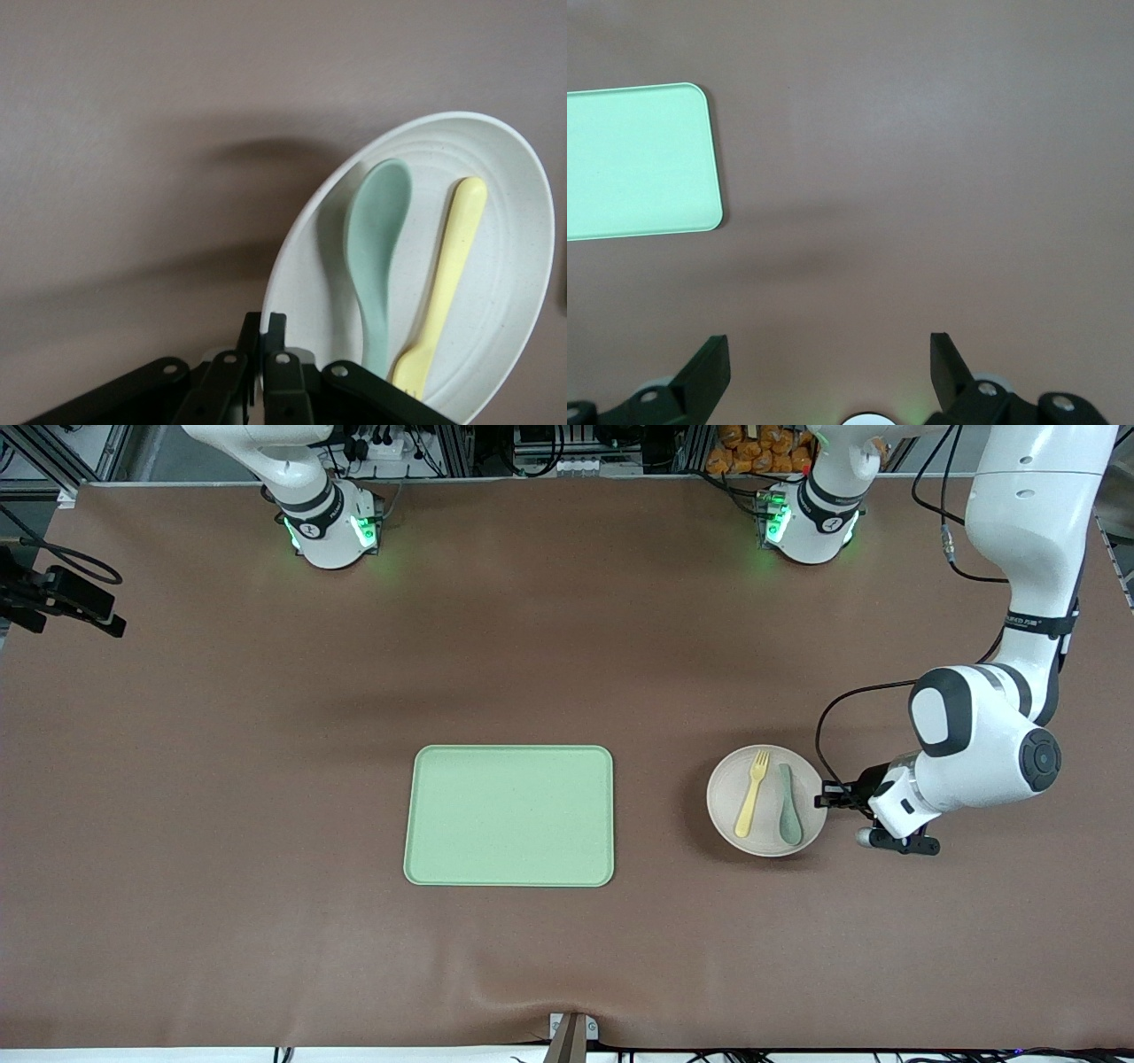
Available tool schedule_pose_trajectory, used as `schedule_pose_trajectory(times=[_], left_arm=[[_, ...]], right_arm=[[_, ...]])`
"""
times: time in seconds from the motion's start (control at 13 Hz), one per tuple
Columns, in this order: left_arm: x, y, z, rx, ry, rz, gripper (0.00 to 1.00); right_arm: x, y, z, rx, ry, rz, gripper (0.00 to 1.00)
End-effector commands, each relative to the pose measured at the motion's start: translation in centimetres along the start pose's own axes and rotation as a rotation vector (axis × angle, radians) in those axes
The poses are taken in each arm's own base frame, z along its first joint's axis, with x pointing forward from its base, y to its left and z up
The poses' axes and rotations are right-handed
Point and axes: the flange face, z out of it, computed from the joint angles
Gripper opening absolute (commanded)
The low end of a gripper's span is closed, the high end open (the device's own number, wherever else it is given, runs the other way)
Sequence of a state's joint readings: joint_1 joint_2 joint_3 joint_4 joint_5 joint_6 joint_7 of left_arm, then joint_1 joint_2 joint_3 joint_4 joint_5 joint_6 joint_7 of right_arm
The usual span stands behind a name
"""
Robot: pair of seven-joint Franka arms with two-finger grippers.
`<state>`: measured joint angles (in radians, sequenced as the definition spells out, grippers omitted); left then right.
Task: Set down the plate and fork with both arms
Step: 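Lift the plate with the left gripper and carry it over the green tray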
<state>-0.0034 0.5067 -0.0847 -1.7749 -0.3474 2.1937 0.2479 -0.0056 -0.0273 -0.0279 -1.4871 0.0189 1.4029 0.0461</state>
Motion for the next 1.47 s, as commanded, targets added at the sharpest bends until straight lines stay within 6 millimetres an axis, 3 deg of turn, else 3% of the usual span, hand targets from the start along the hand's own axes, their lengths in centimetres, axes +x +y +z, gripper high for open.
schedule_pose_trajectory(times=[0.0, 0.23, 0.46, 1.0, 1.39], left_arm=[[1.5, 2.5, -0.7, -0.026, 0.004, -0.001, 0.00], [2.6, 5.5, -1.5, -0.035, -0.004, -0.041, 0.00], [3.4, 9.4, -1.0, -0.039, -0.015, -0.084, 0.00], [5.1, 20.0, 3.6, -0.046, -0.023, -0.182, 0.00], [5.3, 25.1, 7.8, -0.107, 0.028, -0.244, 0.00]], right_arm=[[-1.2, -0.1, -0.7, 0.010, -0.005, -0.019, 1.00], [-1.2, 0.3, -0.6, 0.010, -0.015, -0.013, 1.00], [-1.1, 0.4, -0.6, 0.011, -0.012, -0.010, 1.00], [-0.5, 0.5, -0.5, 0.013, 0.008, -0.007, 1.00], [-0.5, 0.4, -0.5, 0.013, 0.012, -0.010, 1.00]])
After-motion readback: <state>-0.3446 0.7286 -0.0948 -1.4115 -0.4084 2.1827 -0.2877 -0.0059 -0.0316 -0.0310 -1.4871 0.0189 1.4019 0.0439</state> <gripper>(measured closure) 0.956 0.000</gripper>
